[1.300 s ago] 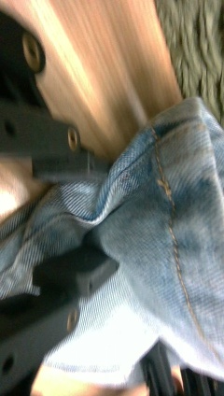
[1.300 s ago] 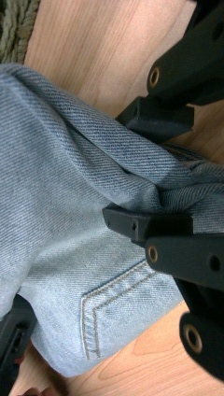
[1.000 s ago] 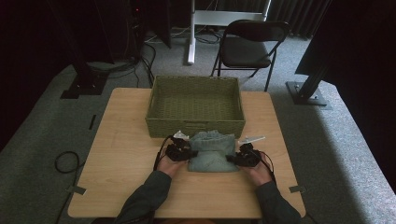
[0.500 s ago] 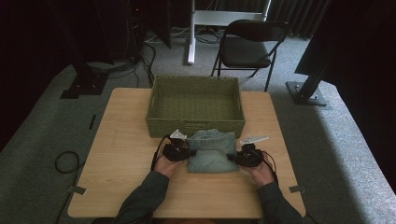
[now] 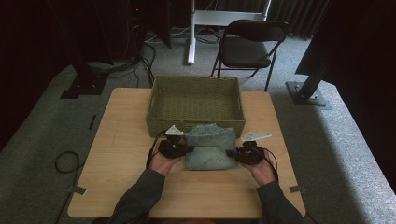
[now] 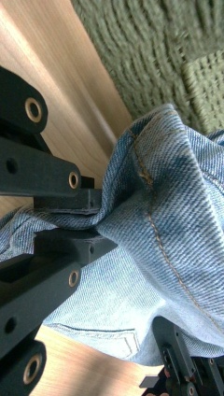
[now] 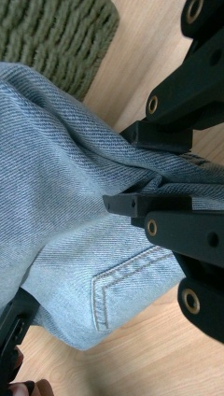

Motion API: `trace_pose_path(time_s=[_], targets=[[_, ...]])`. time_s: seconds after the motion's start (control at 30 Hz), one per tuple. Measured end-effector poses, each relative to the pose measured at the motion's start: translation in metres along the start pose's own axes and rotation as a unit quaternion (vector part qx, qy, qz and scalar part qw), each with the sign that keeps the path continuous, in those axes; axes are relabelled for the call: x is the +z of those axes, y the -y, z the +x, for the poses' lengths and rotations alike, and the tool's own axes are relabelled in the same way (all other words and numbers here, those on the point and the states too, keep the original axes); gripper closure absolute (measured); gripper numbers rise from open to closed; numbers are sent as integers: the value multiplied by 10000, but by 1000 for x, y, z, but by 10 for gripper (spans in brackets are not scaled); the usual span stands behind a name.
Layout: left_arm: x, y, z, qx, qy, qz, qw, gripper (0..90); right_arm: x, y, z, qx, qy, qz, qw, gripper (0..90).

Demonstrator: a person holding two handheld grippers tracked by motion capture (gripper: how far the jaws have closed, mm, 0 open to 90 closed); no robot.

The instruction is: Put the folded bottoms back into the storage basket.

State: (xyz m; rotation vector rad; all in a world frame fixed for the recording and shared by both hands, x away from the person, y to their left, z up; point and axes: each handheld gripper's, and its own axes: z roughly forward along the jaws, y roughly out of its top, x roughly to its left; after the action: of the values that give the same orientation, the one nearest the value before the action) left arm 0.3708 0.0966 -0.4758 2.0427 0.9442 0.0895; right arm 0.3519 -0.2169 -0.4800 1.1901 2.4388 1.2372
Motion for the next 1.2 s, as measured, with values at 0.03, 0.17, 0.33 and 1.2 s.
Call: trace_pose_path(time_s=[0.03,0.17,0.33,1.2], targets=[[-2,-1,0,14,-8,4,10000,823,-1,-2,1,-15,1,-18,10000,744],[-11,-7,-1,46,-45,-38,10000,824,-5,-9,4,-36,-5,-105,9999,743],[-28,-16,-1,71,-109,-115,9998,823,-10,-22,11,-99,-40,-211,9997,743],[-79,-76,5,137,-24,-594,9981,823,-44,-88,22,-135,-116,-794,9967,744]])
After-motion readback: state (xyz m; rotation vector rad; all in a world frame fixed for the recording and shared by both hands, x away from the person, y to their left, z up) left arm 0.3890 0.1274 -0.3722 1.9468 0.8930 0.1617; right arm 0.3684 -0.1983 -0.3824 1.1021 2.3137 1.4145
